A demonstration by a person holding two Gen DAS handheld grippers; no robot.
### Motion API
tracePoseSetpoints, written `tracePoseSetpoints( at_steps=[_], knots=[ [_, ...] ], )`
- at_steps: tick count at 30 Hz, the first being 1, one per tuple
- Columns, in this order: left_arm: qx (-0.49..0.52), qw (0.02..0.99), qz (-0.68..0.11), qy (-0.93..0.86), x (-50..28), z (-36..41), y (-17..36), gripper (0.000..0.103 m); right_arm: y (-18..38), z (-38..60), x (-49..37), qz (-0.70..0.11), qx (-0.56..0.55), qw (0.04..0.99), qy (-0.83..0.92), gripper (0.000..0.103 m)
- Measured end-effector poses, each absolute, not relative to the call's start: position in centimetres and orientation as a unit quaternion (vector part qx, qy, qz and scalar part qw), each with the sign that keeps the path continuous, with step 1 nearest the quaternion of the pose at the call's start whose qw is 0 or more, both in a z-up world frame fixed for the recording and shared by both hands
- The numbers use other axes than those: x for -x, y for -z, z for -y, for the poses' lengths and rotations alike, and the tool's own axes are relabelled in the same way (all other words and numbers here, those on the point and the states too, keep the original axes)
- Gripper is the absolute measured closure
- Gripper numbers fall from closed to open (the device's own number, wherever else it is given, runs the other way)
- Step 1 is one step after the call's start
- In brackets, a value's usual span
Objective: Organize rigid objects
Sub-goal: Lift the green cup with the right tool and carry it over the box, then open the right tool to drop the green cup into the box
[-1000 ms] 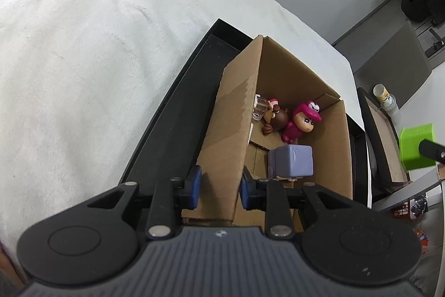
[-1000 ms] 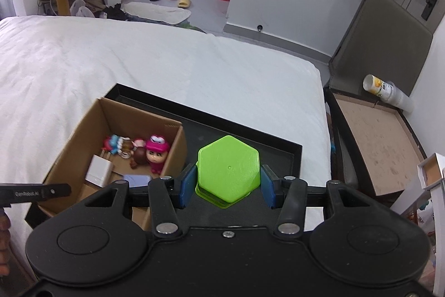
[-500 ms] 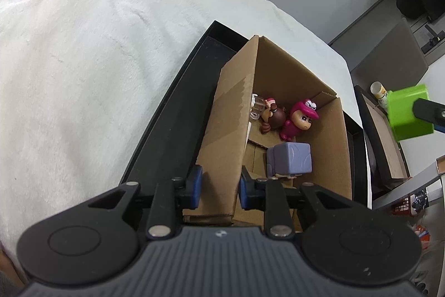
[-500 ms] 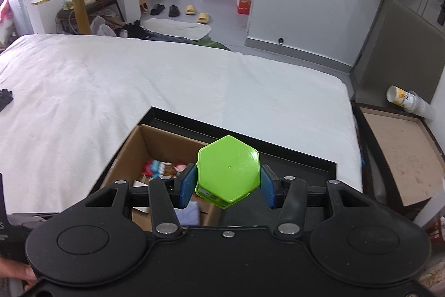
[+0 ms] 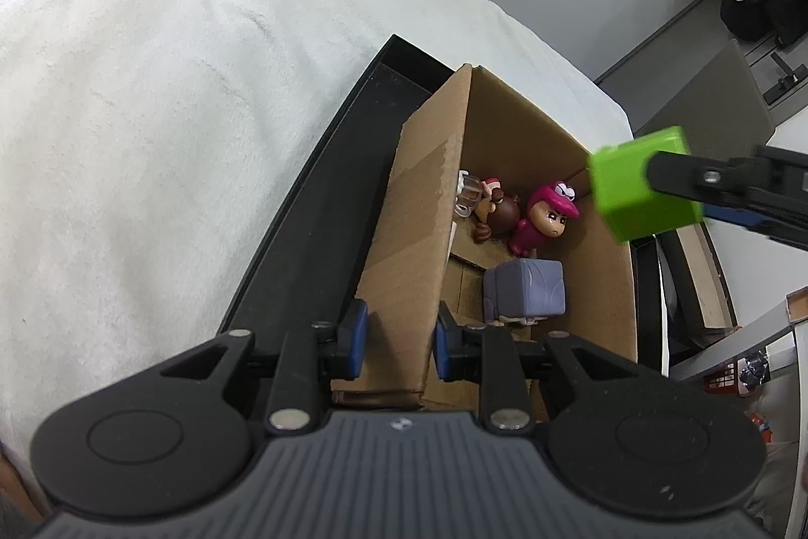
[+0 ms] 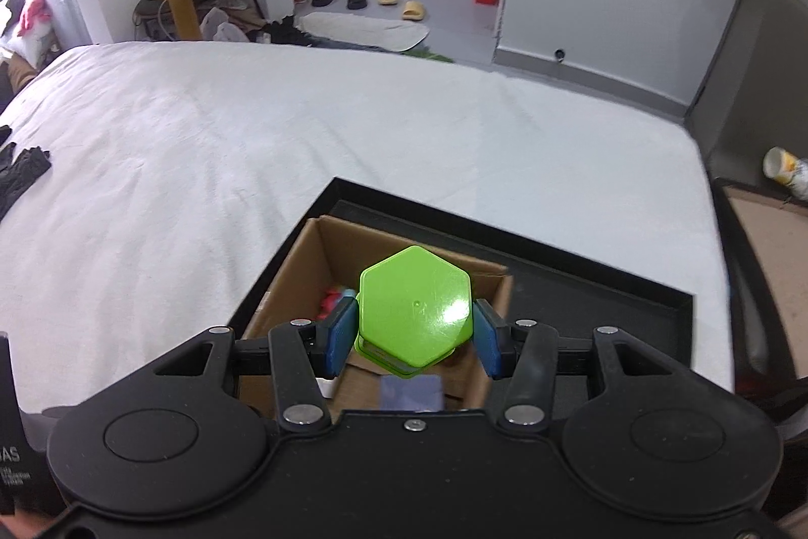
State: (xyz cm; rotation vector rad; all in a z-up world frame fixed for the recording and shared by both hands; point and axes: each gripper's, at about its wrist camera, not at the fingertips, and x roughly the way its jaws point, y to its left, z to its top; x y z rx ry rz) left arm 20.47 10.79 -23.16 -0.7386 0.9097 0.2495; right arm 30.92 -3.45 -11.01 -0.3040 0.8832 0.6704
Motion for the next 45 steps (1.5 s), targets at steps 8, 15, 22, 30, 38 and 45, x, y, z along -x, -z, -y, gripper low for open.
tracePoseSetpoints(
  at_steps=[8, 15, 22, 30, 38, 45],
  knots=[
    [0.351, 0.825, -0.428, -0.113, -20.4, -11.1, 23.3, 0.078, 13.9, 2.2, -31.4, -0.462, 0.118, 0.816, -0.328, 0.055],
    [0.354, 0.824, -0.428, -0.110, -20.3, -11.1, 23.4, 0.077, 16.5, 2.1, -31.6, -0.491, 0.111, 0.803, -0.319, 0.055],
    [0.356, 0.823, -0.428, -0.109, -20.3, -11.2, 23.4, 0.077, 16.8, 0.6, -31.1, -0.472, 0.167, 0.808, -0.311, 0.057],
    [0.358, 0.822, -0.429, -0.108, -20.5, -11.3, 23.5, 0.077, 17.5, -0.8, -31.2, -0.466, 0.212, 0.803, -0.305, 0.056],
    [0.359, 0.822, -0.428, -0.108, -20.4, -11.3, 23.5, 0.077, 17.0, -0.7, -31.4, -0.472, 0.194, 0.807, -0.297, 0.054],
    [0.354, 0.824, -0.429, -0.108, -20.4, -11.2, 23.5, 0.077, 14.8, 0.9, -30.8, -0.459, 0.171, 0.819, -0.299, 0.053]
  ],
)
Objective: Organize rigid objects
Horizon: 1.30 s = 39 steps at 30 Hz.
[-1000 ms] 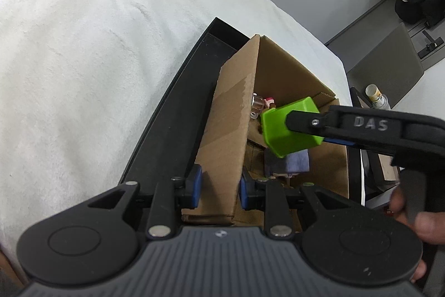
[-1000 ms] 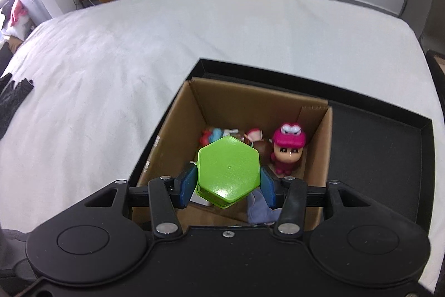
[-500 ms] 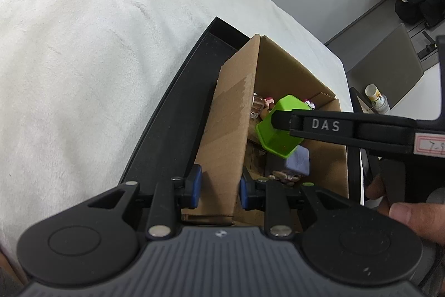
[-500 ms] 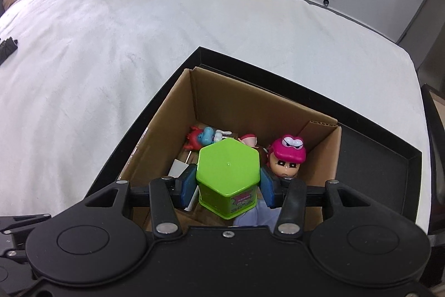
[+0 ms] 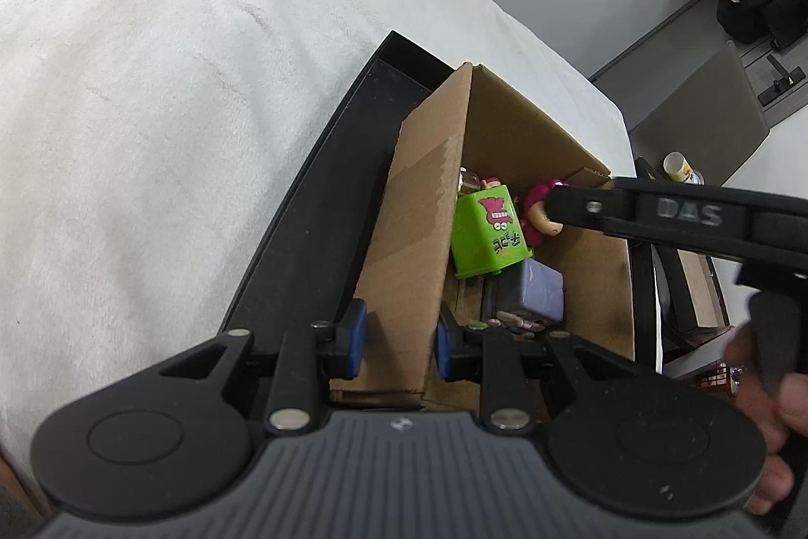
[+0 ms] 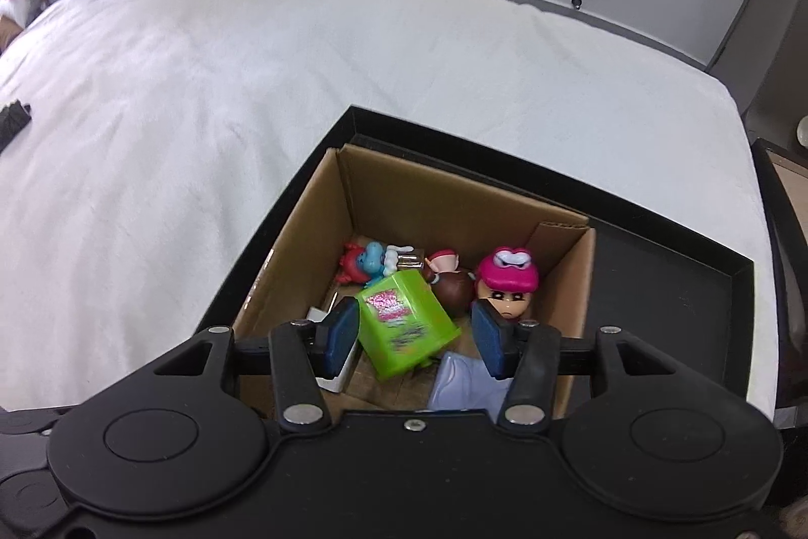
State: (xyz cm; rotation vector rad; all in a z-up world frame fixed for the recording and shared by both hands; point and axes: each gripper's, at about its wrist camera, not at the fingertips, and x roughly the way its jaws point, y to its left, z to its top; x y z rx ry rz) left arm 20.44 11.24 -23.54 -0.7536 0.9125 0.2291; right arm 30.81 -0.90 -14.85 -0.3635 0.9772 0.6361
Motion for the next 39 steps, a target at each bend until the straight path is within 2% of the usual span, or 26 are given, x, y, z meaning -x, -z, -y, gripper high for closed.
tracePoseSetpoints(
  at_steps=[14, 24, 28, 33, 35, 39],
  knots=[
    [0.312, 0.836, -0.439, -0.108, -20.5, -10.8, 22.0, 0.075, 10.8, 5.8, -29.4, -0.450, 0.097, 0.836, -0.298, 0.053],
    [0.257, 0.849, -0.446, -0.122, -19.6, -9.3, 19.0, 0.070, 9.0, 10.1, -27.8, -0.442, 0.034, 0.848, -0.290, 0.040],
    [0.247, 0.851, -0.450, -0.112, -19.1, -8.6, 17.4, 0.060, 8.2, 12.0, -27.0, -0.431, 0.017, 0.857, -0.280, 0.024],
    [0.222, 0.855, -0.458, -0.103, -18.7, -7.4, 15.4, 0.043, 7.7, 13.8, -26.2, -0.423, -0.008, 0.865, -0.270, 0.016],
    [0.205, 0.859, -0.458, -0.096, -18.5, -6.7, 14.5, 0.033, 7.5, 14.4, -25.8, -0.417, -0.015, 0.869, -0.266, 0.011],
    [0.183, 0.868, -0.453, -0.090, -17.8, -5.8, 12.6, 0.021, 7.1, 15.6, -25.1, -0.412, -0.036, 0.872, -0.261, 0.005]
  ],
)
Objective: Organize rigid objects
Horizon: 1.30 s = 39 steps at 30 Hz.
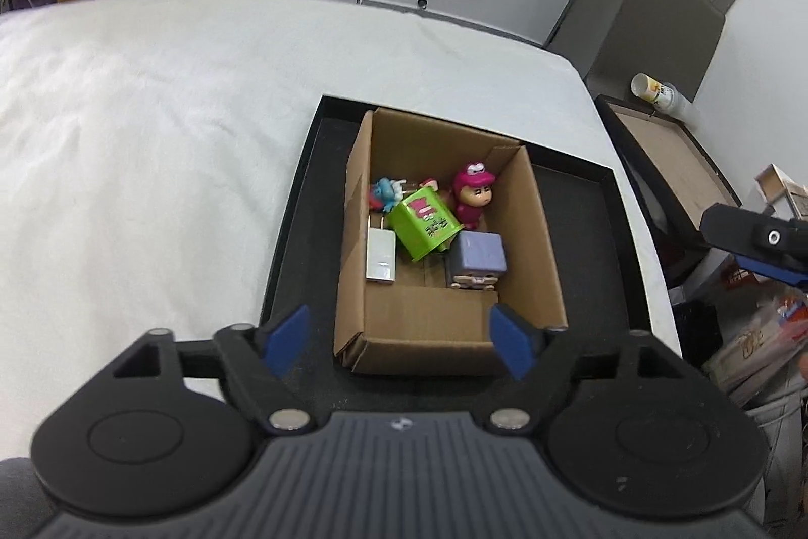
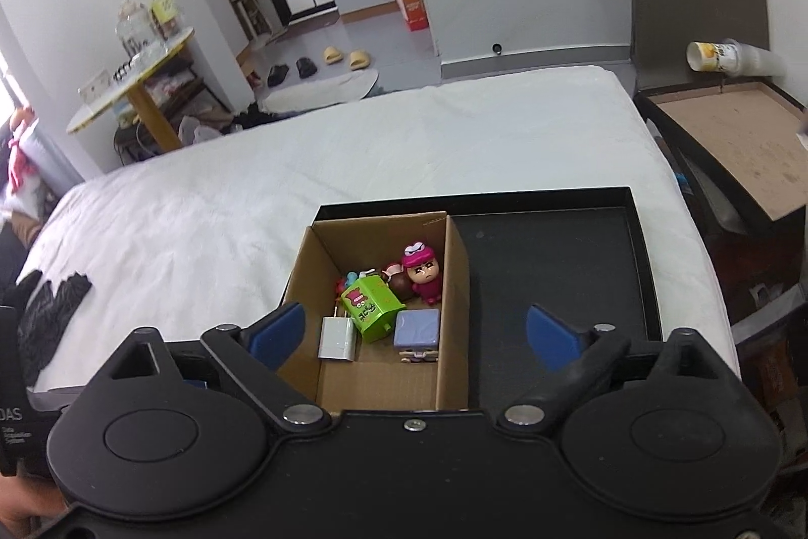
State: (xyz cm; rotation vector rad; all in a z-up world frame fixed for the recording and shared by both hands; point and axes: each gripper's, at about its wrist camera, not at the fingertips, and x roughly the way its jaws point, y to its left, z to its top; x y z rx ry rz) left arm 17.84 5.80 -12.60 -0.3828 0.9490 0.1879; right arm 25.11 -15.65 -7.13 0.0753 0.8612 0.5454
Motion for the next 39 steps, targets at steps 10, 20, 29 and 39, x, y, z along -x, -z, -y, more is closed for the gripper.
tracePoseSetpoints(
  at_steps=[10, 20, 29, 39],
  knots=[
    [0.166, 0.879, -0.439, -0.086, -16.1, -4.8, 9.0, 0.009, 5.9, 18.3, -23.2, -0.393, -0.074, 0.882, -0.248, 0.000],
    [0.143, 0.897, -0.413, -0.070, -13.2, -3.5, 5.2, 0.007, 4.6, 20.7, -20.8, -0.378, -0.098, 0.890, -0.236, 0.000],
    [0.129, 0.911, -0.386, -0.065, -10.0, -2.5, 2.0, 0.007, 2.2, 21.3, -17.4, -0.357, -0.078, 0.899, -0.240, 0.000],
    [0.134, 0.927, -0.345, -0.057, -5.5, -2.5, -1.3, 0.007, -0.2, 21.3, -13.8, -0.348, -0.061, 0.903, -0.243, 0.000]
  ],
)
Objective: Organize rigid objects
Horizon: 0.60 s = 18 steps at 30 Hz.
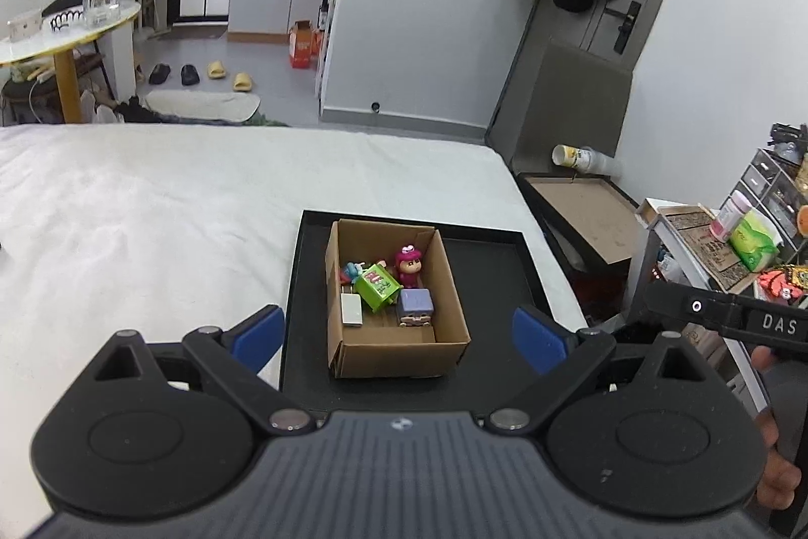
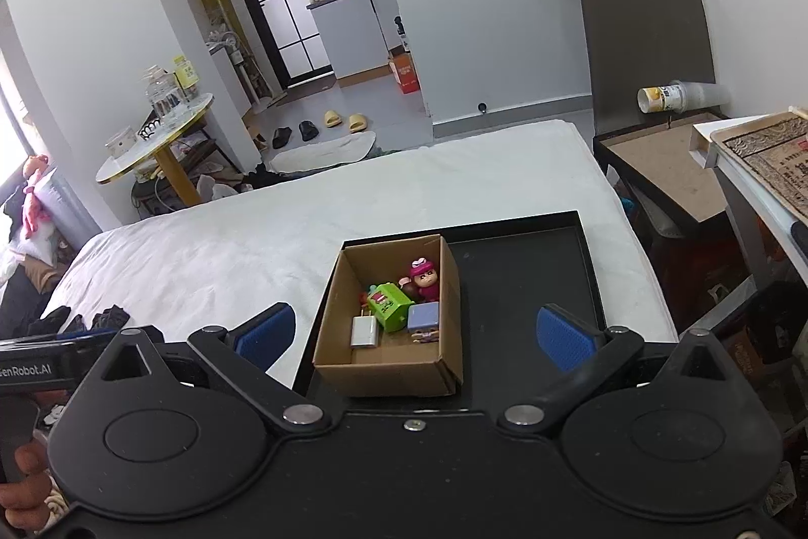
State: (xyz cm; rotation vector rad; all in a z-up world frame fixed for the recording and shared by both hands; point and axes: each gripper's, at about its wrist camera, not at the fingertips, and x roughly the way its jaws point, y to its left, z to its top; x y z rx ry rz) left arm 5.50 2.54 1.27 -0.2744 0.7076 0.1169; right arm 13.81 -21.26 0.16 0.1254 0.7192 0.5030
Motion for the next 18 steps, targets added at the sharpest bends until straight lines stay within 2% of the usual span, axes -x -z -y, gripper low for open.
tracePoseSetpoints(
  at_steps=[6, 10, 18],
  knots=[
    [0.124, 0.934, -0.329, -0.060, -3.7, -2.3, -2.5, 0.006, -1.5, 21.5, -11.9, -0.331, -0.055, 0.910, -0.244, 0.000],
    [0.121, 0.938, -0.320, -0.057, -2.7, -2.1, -3.0, 0.001, -1.9, 21.8, -10.9, -0.329, -0.056, 0.910, -0.244, 0.000],
    [0.113, 0.939, -0.318, -0.060, -1.7, -1.8, -3.0, 0.001, -2.4, 21.3, -9.5, -0.324, -0.041, 0.912, -0.249, 0.000]
  ],
)
